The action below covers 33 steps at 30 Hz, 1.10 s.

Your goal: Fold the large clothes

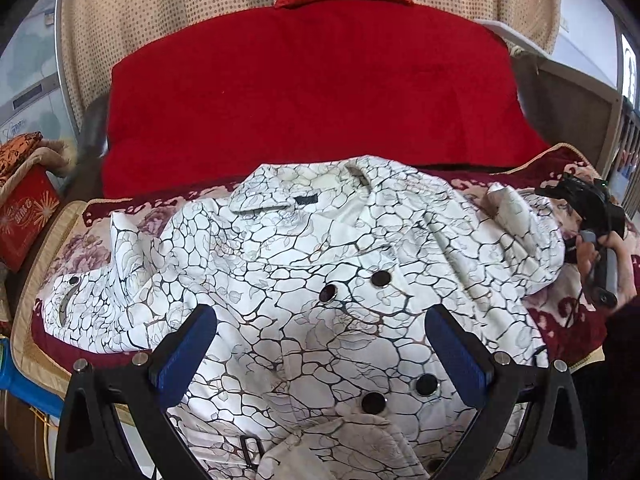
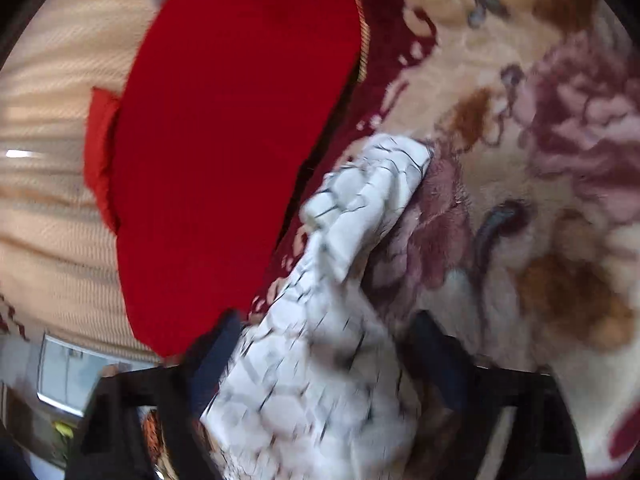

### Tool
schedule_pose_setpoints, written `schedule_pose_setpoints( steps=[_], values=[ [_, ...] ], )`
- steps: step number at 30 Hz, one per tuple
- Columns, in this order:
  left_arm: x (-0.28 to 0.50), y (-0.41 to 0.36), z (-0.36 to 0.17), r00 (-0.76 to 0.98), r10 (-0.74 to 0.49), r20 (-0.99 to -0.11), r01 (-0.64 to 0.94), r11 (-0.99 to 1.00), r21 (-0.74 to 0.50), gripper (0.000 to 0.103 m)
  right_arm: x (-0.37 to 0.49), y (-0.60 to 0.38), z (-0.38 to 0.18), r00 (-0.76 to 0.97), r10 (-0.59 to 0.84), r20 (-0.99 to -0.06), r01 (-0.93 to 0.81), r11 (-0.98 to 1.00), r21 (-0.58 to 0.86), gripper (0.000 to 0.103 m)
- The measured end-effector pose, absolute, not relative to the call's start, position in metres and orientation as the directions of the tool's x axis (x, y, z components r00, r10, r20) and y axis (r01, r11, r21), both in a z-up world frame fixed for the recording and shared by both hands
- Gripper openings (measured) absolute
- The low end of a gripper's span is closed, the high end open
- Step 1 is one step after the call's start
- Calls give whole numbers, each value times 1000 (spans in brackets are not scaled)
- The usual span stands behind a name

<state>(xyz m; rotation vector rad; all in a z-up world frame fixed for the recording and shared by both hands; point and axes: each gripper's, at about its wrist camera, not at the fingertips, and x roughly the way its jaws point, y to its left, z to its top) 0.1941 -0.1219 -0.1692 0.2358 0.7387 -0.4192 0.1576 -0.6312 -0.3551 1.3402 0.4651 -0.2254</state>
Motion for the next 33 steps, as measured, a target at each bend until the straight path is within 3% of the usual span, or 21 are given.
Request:
schedule_pose_setpoints(
  steps=[2,4,8,14,20,25,26,27,28,33],
  values=[
    [198,-122,-172,661,-272,-699,439,896,65,103,170,-633,-365,887,121,-445,414,217,884,68],
    [202,-120,-175,657,-263,-706,429,901,63,103,178,-630,-364,888,118,-444,406,253,878,28],
    [207,-114,-175,664,-249,-705,403,914,57,103,184,-612,-322,895,78,-439,369,424,827,26],
    [211,-96,-169,693,-219,-687,361,930,68,103,193,-552,-255,939,35,-341,236,656,717,26],
    [217,-59,-158,737,-164,-656,277,958,72,103,225,-437,-215,937,179,-298,20,828,560,26],
    [222,-25,-153,751,-115,-650,200,978,58,103,261,-355,-253,818,378,-433,-45,793,607,33],
    [224,-21,-153,750,-108,-653,188,981,54,103,271,-340,-273,761,429,-488,-17,764,645,42],
    [224,-17,-154,748,-106,-656,182,982,49,103,275,-334,-288,726,459,-512,2,743,670,69],
    [225,-16,-154,745,-108,-658,179,983,41,103,275,-328,-304,691,503,-519,19,705,709,76],
    [222,-27,-154,732,-138,-668,213,976,32,103,260,-336,-307,652,612,-448,-26,608,794,81]
  ],
)
